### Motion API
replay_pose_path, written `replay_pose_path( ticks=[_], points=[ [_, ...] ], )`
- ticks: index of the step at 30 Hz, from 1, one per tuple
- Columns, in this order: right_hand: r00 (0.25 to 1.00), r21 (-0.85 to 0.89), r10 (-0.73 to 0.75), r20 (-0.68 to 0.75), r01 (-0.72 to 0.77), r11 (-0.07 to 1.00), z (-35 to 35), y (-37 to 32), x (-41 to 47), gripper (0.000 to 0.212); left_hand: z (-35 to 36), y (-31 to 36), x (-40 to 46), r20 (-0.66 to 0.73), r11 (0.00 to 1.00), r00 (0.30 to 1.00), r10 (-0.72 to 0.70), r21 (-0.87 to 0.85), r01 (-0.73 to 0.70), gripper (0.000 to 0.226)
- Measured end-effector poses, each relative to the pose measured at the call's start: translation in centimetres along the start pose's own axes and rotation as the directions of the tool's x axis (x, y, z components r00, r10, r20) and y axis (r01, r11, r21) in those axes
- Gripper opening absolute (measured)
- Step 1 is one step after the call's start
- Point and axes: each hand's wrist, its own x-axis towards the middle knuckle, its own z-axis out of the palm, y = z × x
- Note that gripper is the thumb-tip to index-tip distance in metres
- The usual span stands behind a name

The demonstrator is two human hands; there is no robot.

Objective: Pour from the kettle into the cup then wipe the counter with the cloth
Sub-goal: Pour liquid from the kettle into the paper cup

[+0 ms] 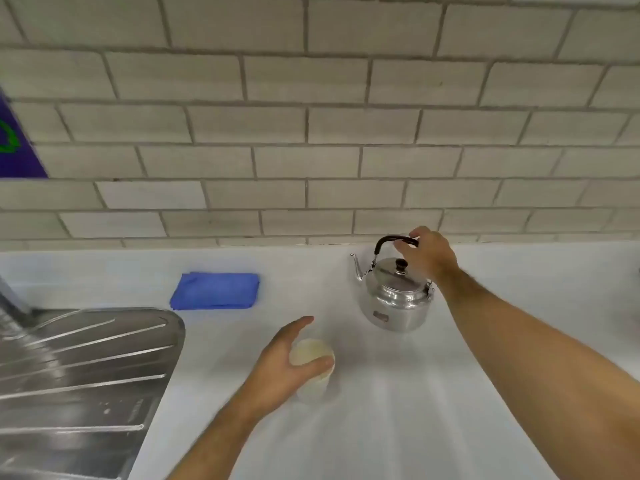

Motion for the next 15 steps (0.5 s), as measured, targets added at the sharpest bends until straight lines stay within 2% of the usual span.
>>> replay_pose_path(
  ticks=[5, 9, 12, 15],
  points=[
    [0.999, 0.038, 0.005, 0.044, -0.006, 0.999, 0.3, 0.4, 0.3, 0.039, 2.0, -0.7, -0.6, -0.084, 0.995, 0.994, -0.070, -0.078, 0.063, 0.067],
    [0.997, 0.072, 0.016, 0.080, -0.022, 0.997, 0.0, 0.1, -0.6, 0.055, 2.7, -1.5, -1.1, -0.126, 0.984, 0.985, -0.116, -0.147, 0.098, 0.081],
    [0.995, 0.076, 0.040, 0.092, -0.047, 0.996, -0.2, -0.3, -1.5, 0.060, 3.2, -2.5, -1.4, -0.126, 0.972, 0.981, -0.146, -0.202, 0.118, 0.093],
    [0.992, 0.094, 0.039, 0.119, -0.051, 0.994, -1.0, -0.4, -2.7, 0.065, 3.7, -3.2, -1.3, -0.182, 0.968, 0.970, -0.162, -0.219, 0.121, 0.085]
  ],
)
